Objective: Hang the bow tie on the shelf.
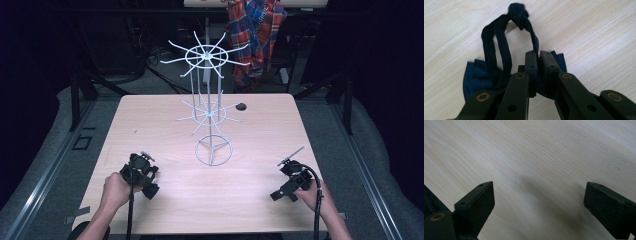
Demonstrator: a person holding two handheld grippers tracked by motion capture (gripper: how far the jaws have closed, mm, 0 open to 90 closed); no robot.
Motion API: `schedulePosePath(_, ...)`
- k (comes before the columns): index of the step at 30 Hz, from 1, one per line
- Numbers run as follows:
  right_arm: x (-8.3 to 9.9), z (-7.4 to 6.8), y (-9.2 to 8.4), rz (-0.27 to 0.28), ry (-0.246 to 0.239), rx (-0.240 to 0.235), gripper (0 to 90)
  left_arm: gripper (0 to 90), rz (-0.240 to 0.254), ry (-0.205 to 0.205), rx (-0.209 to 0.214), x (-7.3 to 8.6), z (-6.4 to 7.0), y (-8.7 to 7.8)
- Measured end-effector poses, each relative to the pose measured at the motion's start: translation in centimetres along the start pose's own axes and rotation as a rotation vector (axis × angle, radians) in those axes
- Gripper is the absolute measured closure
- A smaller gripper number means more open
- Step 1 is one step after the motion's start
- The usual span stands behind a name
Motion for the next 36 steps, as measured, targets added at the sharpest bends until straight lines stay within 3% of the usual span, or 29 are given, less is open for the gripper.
schedulePosePath(3, 0.0, 0.1, -0.1, -0.008, -0.008, 0.003, 9.4, 86.9, 0.008, 0.005, 0.0, 0.0, 0.0, -0.1)
schedulePosePath(7, 0.1, 0.0, 0.1, 0.03, 0.022, 0.003, 9.4, 87.4, 0.056, 0.009, -0.001, 0.0, -0.2, -0.8)
schedulePosePath(9, 0.1, 0.0, 0.1, 0.029, 0.023, 0.004, 9.4, 87.5, 0.068, 0.008, 0.0, 0.0, -0.3, -0.9)
schedulePosePath(11, 0.1, 0.3, -0.2, -0.004, -0.006, 0.002, 9.4, 87.6, 0.099, 0.005, 0.011, 0.0, -0.3, -1.5)
schedulePosePath(14, 0.1, 0.1, 0.0, 0.026, 0.024, -0.014, 9.4, 87.6, 0.126, 0.011, 0.014, -0.1, -0.2, -1.8)
schedulePosePath(16, 0.1, 0.2, -0.1, 0.006, 0.008, -0.013, 9.4, 87.6, 0.156, 0.016, 0.009, -0.1, 0.0, -2.3)
schedulePosePath(25, 0.2, 0.2, -0.1, 0.019, 0.015, -0.009, 9.4, 87.7, 0.212, 0.01, 0.015, 0.0, -0.2, -3.1)
schedulePosePath(31, 0.2, 0.3, -0.3, 0.0, 0.001, 0.002, 9.4, 87.7, 0.242, 0.018, 0.013, 0.1, -0.3, -3.7)
schedulePosePath(36, 0.2, 0.2, -0.2, 0.013, 0.02, -0.01, 9.4, 87.8, 0.29, 0.013, 0.013, 0.1, -0.4, -4.3)
Point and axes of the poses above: each handheld gripper's, and its own axes: y roughly forward along the jaws, x roughly out of its underside, z roughly to its right, the point moved 2 cm from there along y, roughly forward along the jaws
